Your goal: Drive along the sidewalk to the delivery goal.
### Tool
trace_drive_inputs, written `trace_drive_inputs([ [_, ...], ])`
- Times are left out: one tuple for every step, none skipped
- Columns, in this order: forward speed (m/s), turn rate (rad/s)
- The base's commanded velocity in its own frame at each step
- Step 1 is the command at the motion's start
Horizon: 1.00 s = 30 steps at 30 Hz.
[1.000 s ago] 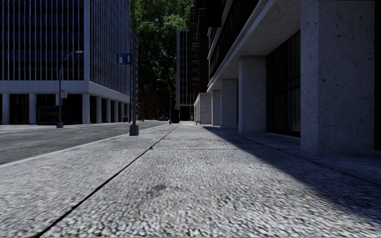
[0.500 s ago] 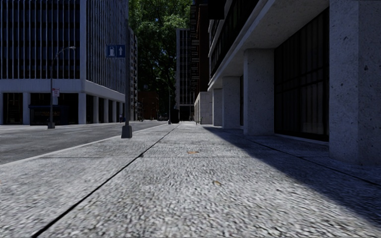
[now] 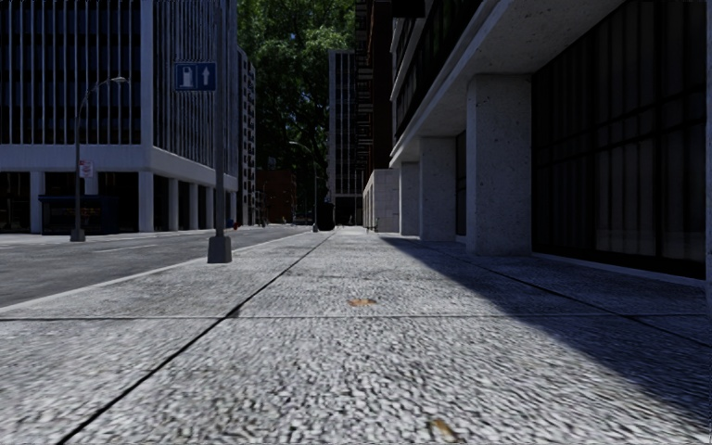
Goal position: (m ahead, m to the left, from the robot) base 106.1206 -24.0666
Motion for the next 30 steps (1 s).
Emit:
trace_drive_inputs([
  [2.0, 0.0],
  [2.0, 0.0],
  [2.0, 0.0],
  [2.0, 0.0],
  [2.0, 0.0],
  [2.0, 0.0],
  [2.0, 0.0],
  [2.0, 0.0],
  [2.0, 0.0],
  [2.0, 0.0],
  [2.0, 0.0],
  [2.0, 0.0],
  [2.0, 0.0],
  [2.0, 0.0],
  [2.0, 0.0],
  [2.0, 0.0],
  [2.0, 0.0],
  [2.0, 0.0],
  [2.0, 0.0],
  [2.0, 0.0],
  [2.0, 0.0],
  [2.0, 0.0],
  [2.0, 0.0],
  [2.0, 0.0],
  [2.0, 0.0],
  [2.0, 0.0],
  [2.0, 0.0],
  [2.0, 0.0],
  [2.0, 0.0],
  [2.0, 0.0],
])
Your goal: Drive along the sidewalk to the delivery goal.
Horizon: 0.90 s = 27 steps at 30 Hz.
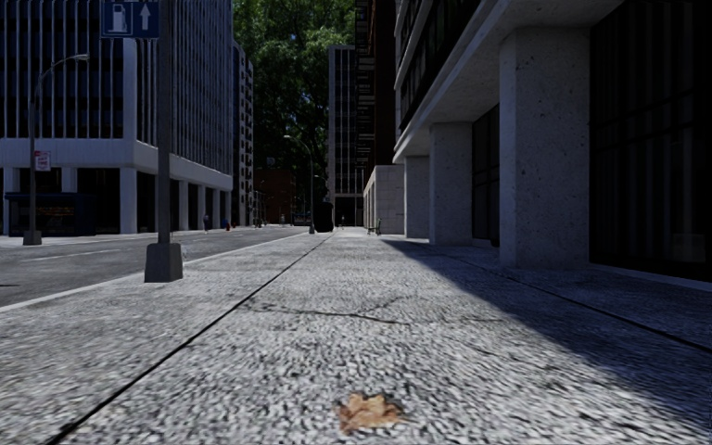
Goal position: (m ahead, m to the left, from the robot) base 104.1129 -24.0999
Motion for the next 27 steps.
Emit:
trace_drive_inputs([
  [2.0, 0.0],
  [2.0, 0.0],
  [2.0, 0.0],
  [2.0, 0.0],
  [2.0, 0.0],
  [2.0, 0.0],
  [2.0, 0.0],
  [2.0, 0.0],
  [2.0, 0.0],
  [2.0, 0.0],
  [2.0, 0.0],
  [2.0, 0.0],
  [2.0, 0.0],
  [2.0, 0.0],
  [2.0, 0.0],
  [2.0, 0.0],
  [2.0, 0.0],
  [2.0, 0.0],
  [2.0, 0.0],
  [2.0, 0.0],
  [2.0, 0.0],
  [2.0, 0.0],
  [2.0, 0.0],
  [2.0, 0.0],
  [2.0, 0.0],
  [2.0, 0.0],
  [2.0, 0.0],
])
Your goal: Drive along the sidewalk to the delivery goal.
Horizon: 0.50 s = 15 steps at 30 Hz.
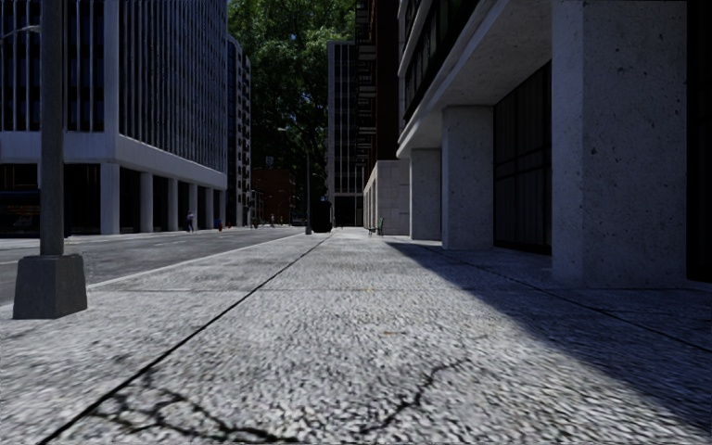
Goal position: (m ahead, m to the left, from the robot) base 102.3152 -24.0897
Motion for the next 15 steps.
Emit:
trace_drive_inputs([
  [2.0, 0.0],
  [2.0, 0.0],
  [2.0, 0.0],
  [2.0, 0.0],
  [2.0, 0.0],
  [2.0, 0.0],
  [2.0, 0.0],
  [2.0, 0.0],
  [2.0, 0.0],
  [2.0, 0.0],
  [2.0, 0.0],
  [2.0, 0.0],
  [2.0, 0.0],
  [2.0, 0.0],
  [2.0, 0.0],
])
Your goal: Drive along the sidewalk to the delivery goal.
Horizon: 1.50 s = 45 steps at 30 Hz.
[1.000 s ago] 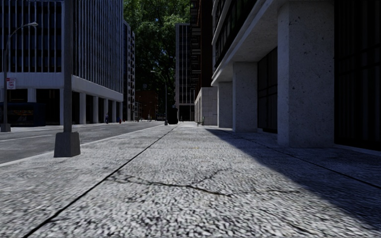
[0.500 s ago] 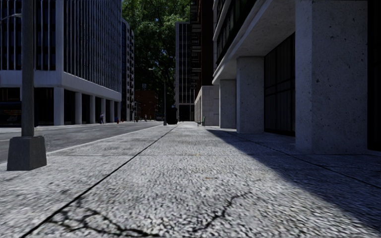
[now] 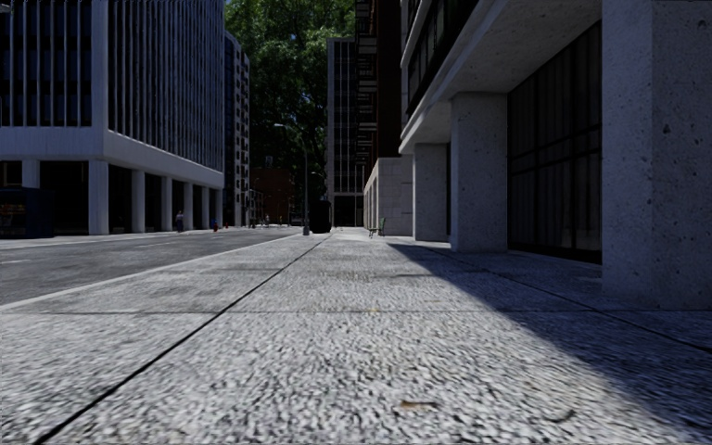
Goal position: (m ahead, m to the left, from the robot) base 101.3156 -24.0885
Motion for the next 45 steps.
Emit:
trace_drive_inputs([
  [2.0, 0.0],
  [2.0, 0.0],
  [2.0, 0.0],
  [2.0, 0.0],
  [2.0, 0.0],
  [2.0, 0.0],
  [2.0, 0.0],
  [2.0, 0.0],
  [2.0, 0.0],
  [2.0, 0.0],
  [2.0, 0.0],
  [2.0, 0.0],
  [2.0, 0.2],
  [2.0, 0.45],
  [2.0, 0.45],
  [2.0, 0.51],
  [2.0, 0.09],
  [2.0, 0.01],
  [2.0, 0.0],
  [2.0, 0.0],
  [2.0, 0.0],
  [2.0, 0.0],
  [2.0, 0.0],
  [2.0, 0.0],
  [2.0, 0.0],
  [2.0, 0.0],
  [2.0, 0.0],
  [2.0, 0.0],
  [2.0, 0.0],
  [2.0, 0.0],
  [2.0, 0.0],
  [2.0, 0.0],
  [2.0, 0.0],
  [2.0, 0.0],
  [2.0, 0.0],
  [2.0, 0.0],
  [2.0, 0.0],
  [2.0, 0.0],
  [2.0, 0.0],
  [2.0, 0.0],
  [2.0, 0.0],
  [2.0, 0.0],
  [2.0, 0.0],
  [2.0, 0.0],
  [2.0, 0.0],
])
